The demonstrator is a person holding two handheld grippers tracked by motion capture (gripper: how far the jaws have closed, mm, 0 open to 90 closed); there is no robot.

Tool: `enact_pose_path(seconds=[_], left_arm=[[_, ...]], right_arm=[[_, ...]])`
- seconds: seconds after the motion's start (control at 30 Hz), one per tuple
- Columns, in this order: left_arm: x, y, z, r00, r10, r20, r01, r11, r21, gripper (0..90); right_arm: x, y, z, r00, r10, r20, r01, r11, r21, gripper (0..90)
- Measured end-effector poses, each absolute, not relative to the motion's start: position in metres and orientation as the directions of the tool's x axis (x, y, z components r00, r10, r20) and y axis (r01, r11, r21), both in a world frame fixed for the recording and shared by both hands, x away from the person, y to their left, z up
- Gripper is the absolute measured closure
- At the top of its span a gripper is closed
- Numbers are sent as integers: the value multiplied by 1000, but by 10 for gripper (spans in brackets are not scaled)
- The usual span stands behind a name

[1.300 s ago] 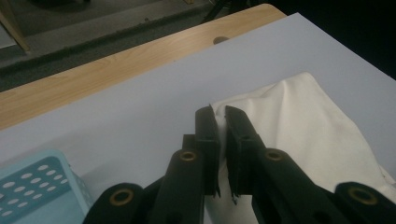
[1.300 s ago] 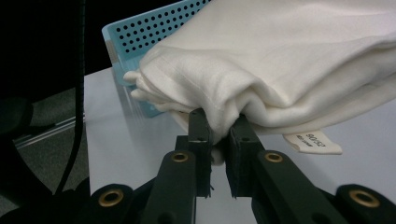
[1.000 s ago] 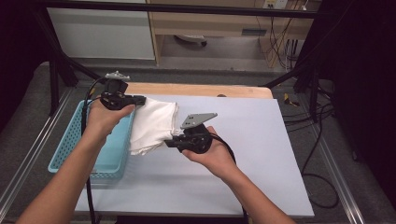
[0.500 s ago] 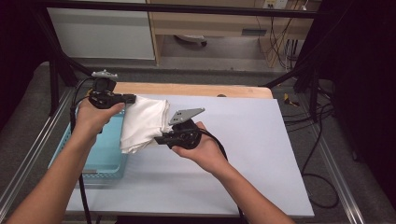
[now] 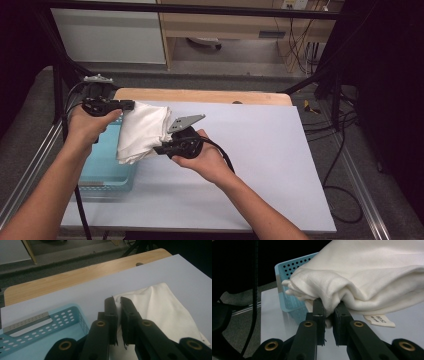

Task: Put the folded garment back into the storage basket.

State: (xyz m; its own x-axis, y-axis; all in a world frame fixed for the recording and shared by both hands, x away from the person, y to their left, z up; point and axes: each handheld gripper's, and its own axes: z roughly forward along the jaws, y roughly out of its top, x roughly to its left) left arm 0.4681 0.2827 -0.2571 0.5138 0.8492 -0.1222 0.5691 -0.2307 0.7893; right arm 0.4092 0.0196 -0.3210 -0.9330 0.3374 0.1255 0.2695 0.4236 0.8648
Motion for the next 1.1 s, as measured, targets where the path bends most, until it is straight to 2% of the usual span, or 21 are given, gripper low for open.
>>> enact_pose_path(seconds=[1.1], left_arm=[[461,329,-257,452,883,-130,582,-181,793,842]], right_arm=[[416,68,-327,-945,301,127,251,422,871,821]])
